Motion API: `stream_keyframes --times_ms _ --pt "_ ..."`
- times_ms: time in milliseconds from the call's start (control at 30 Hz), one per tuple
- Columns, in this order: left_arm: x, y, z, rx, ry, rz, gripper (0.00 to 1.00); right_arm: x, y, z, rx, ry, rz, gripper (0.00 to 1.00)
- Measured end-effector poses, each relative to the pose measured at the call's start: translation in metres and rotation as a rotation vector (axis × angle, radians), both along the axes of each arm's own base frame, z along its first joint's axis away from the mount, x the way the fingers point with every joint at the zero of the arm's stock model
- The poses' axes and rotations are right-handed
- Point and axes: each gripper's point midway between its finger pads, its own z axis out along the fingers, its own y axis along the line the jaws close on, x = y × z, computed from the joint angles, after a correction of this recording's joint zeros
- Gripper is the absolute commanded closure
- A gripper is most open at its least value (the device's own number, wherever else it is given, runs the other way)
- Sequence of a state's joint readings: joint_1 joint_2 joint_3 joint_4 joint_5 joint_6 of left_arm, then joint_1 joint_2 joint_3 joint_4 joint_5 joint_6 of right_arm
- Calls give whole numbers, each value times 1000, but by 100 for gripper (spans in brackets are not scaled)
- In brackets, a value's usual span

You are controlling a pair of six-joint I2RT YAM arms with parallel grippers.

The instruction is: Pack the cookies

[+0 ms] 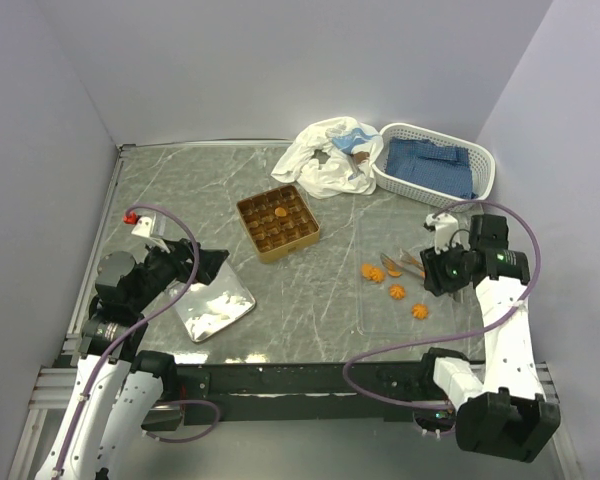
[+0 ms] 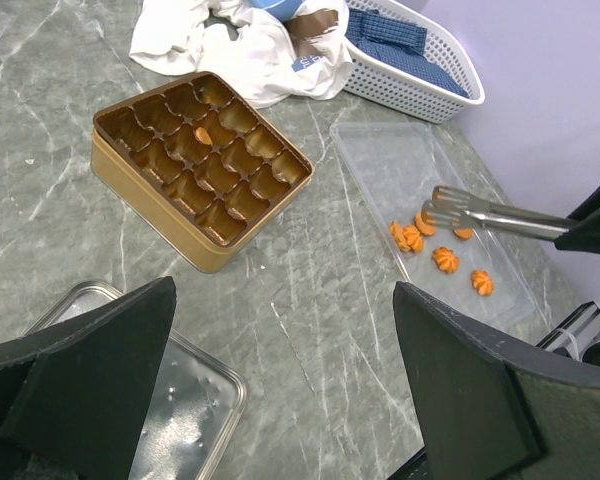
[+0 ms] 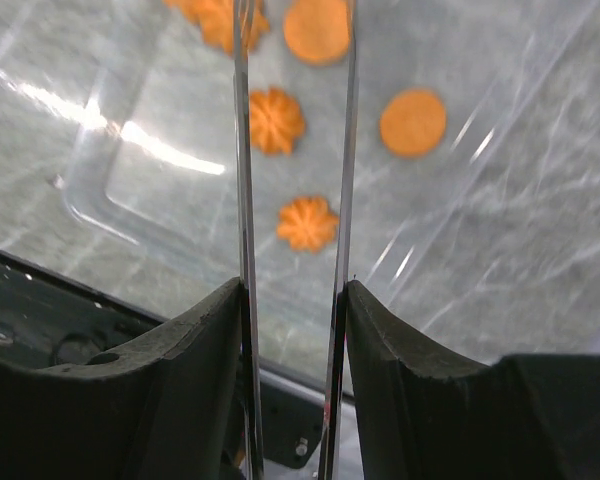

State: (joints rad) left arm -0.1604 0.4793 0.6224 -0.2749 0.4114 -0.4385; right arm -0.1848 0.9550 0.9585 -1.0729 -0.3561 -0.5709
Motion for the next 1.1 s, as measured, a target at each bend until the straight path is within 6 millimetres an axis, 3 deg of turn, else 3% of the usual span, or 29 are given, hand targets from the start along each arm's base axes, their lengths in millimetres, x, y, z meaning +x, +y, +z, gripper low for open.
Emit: stream_keyframes --times_ms 267,1100 --pt "-1 -1 0 -1 0 -10 4 -13 -19 -13 -25 40 -32 50" --pt "-3 -1 3 -3 -12 -10 4 -15 -20 -31 -12 113 -10 51"
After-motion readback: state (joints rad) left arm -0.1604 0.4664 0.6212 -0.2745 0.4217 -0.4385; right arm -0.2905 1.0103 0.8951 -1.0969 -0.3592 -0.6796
